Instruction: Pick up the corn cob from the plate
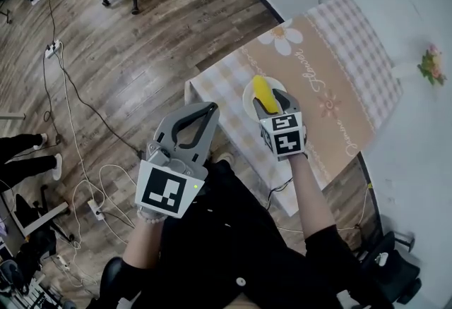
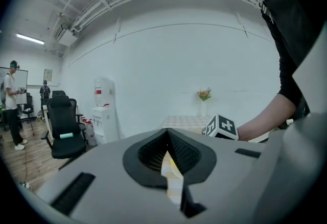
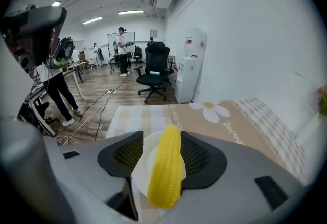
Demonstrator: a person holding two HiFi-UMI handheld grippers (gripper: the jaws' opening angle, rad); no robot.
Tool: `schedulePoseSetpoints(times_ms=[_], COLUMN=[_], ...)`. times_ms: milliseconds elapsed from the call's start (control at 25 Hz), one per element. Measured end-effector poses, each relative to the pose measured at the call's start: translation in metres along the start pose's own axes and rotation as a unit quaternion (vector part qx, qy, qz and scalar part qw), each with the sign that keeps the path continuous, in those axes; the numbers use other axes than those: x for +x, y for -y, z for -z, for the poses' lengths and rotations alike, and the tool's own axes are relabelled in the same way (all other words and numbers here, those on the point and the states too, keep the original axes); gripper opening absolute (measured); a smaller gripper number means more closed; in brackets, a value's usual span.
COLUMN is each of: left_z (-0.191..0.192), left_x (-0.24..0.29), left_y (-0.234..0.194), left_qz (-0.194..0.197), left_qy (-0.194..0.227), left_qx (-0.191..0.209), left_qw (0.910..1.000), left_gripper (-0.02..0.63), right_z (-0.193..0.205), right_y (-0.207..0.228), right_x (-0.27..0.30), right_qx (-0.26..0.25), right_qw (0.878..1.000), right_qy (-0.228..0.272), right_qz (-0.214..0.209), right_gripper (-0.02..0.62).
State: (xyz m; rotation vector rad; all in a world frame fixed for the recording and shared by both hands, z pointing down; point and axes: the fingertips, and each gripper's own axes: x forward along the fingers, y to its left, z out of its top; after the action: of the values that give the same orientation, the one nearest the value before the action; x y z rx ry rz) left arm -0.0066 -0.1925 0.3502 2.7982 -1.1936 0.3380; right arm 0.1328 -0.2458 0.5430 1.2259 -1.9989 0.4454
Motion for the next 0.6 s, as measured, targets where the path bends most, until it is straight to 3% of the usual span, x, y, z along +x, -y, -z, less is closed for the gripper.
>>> schedulePoseSetpoints(times_ms=[600], left_z=[0.009], left_x=[-0.003], left_y=[0.002], left_qz=[-0.010], left_qy=[-0.005], left_qx=[-0.006], left_qw=[0.9999], left_gripper=[0.014], right_z=[0.050], right_y=[0.012], right_x=[0.048], right_qx=[0.062], right_qw=[0.993], right_qy=[-0.097], right_qz=[-0.013], right_gripper=[0.256])
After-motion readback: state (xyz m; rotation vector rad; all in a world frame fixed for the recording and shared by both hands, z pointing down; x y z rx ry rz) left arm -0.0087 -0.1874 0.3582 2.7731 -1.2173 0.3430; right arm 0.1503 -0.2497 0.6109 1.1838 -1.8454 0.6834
